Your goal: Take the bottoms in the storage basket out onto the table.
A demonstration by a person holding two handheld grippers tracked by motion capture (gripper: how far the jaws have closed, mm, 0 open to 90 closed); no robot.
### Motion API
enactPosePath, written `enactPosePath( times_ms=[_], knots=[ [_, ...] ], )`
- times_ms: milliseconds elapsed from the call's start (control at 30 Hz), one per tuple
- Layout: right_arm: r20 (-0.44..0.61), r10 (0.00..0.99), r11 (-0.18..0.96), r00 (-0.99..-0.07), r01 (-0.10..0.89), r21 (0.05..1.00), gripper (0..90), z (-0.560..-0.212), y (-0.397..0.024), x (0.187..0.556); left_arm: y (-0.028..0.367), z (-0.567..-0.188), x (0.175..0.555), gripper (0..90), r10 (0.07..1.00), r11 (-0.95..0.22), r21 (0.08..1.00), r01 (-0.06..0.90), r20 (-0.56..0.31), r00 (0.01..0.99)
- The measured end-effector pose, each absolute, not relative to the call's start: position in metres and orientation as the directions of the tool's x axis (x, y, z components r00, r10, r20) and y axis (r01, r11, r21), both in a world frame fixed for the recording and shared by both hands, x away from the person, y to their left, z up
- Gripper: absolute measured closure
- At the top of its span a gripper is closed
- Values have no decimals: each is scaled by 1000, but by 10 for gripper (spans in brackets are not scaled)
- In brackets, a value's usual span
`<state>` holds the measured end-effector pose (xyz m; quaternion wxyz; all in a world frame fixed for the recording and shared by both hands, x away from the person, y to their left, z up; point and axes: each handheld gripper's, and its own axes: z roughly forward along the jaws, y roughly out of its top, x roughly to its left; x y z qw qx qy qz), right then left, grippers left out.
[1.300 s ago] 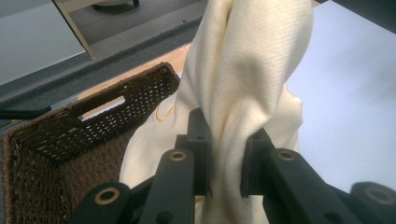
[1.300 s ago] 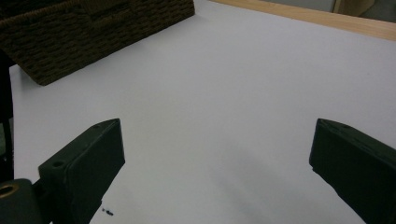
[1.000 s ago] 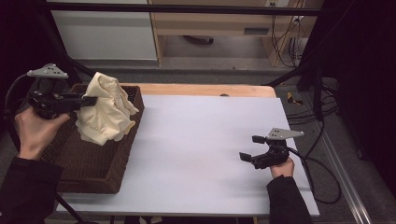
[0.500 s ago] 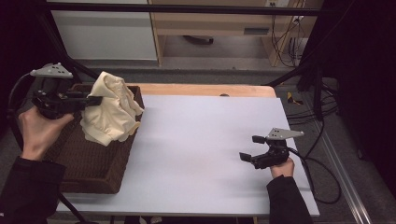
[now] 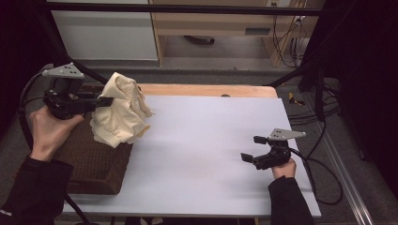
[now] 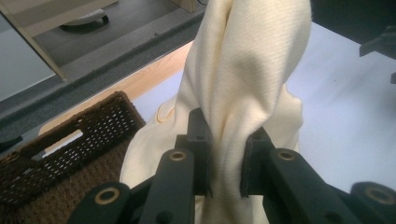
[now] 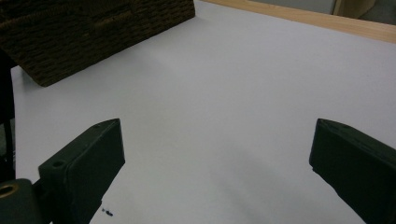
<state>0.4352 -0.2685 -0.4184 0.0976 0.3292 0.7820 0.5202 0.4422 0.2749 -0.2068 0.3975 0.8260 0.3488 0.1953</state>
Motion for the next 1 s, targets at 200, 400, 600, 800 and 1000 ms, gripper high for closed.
enactPosePath(
  times_ms=[200,400,600,800,1000],
  knots=[
    [191,616,242,-764,414,877,39,-418,-269,435,265,-206,442,776,714,-458,788,411,50,699],
    [191,616,242,-764,414,877,39,-418,-269,435,258,-207,442,776,700,-466,787,404,49,712],
    [190,615,243,-765,413,878,39,-418,-269,435,248,-210,442,776,681,-478,784,396,46,731],
    [190,615,242,-765,413,878,39,-418,-269,435,239,-212,442,775,661,-498,777,386,51,748],
    [187,614,243,-767,409,880,39,-418,-269,435,231,-215,443,775,646,-501,777,382,42,763]
  ],
)
